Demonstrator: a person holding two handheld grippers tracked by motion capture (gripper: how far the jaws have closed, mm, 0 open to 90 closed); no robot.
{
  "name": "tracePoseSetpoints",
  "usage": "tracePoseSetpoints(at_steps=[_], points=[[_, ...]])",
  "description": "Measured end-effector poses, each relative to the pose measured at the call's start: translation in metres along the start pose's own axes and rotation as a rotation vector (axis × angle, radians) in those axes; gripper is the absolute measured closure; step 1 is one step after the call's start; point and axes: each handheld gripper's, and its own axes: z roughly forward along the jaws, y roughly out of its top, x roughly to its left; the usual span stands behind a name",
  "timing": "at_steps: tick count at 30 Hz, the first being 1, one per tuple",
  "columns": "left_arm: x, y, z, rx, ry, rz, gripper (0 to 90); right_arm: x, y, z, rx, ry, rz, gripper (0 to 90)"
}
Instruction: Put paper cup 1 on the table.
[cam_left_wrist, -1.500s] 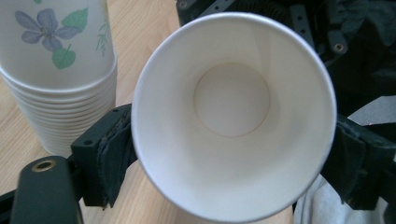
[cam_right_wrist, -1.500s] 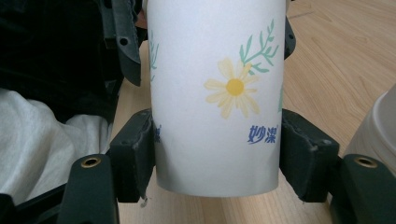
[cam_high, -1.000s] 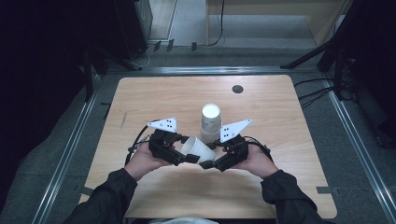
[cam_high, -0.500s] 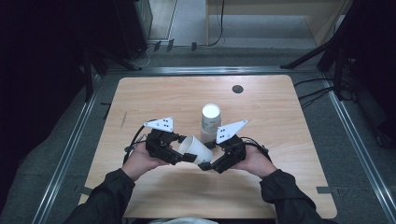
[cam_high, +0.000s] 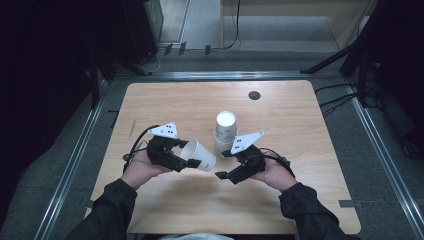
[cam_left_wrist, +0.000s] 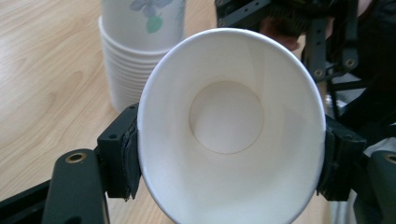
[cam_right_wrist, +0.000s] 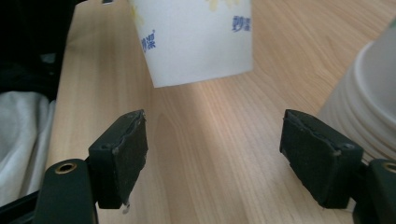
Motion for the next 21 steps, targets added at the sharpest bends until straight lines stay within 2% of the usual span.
tracePoseSetpoints(at_steps=[5,9,14,21], points=[[0.005,-0.003,-0.003,0.027,0.026,0.002,24.9,-0.002,-0.003,-0.001,0.007,-0.017,0.021,21.8],[0.01,-0.005,-0.006,0.043,0.063,-0.004,24.9,-0.006,-0.005,-0.002,0.029,-0.059,0.049,21.8],[0.014,-0.007,-0.01,0.052,0.098,-0.013,24.9,-0.01,-0.007,-0.004,0.031,-0.084,0.079,21.8],[0.02,-0.011,-0.012,0.089,0.141,-0.024,24.9,-0.013,-0.009,-0.006,0.028,-0.113,0.044,21.9]])
